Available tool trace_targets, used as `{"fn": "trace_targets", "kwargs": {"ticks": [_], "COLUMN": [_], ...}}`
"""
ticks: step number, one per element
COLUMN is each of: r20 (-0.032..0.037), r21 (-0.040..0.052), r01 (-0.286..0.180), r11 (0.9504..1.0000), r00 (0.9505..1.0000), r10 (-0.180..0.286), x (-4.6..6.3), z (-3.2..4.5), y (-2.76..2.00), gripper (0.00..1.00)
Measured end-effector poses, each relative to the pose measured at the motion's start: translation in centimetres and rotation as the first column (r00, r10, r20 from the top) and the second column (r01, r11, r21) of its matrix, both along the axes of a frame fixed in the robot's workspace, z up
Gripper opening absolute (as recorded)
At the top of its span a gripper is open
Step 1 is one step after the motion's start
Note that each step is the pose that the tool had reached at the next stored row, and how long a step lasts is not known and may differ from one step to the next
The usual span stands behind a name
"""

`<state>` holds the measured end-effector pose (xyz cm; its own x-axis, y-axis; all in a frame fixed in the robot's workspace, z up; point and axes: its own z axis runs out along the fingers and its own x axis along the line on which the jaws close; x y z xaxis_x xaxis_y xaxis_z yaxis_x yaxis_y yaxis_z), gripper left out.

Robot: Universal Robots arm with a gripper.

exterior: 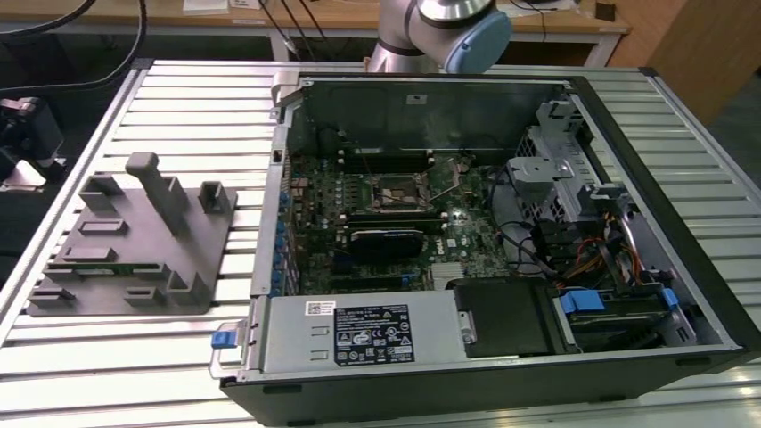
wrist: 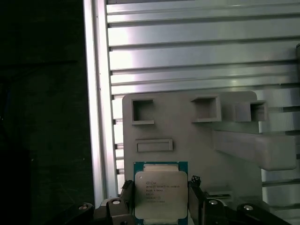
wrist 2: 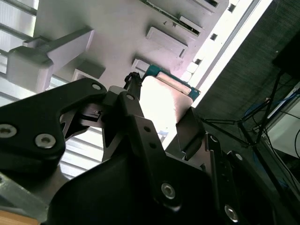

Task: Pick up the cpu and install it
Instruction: 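Pick up the cpu and move it towards the insertion slot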

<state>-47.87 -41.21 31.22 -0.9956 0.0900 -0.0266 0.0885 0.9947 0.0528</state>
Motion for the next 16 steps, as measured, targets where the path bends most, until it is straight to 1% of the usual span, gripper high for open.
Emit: {"fn": "trace_targets", "kwargs": {"ticks": [16], "r20": [0.0001], "r21": [0.0004], "r01": [0.0], "r11": [1.0], "r00": [1.0], "r10": [0.0], "x": [0.0], "z": [2.87], "y": [0.0], "gripper": [0.54]}}
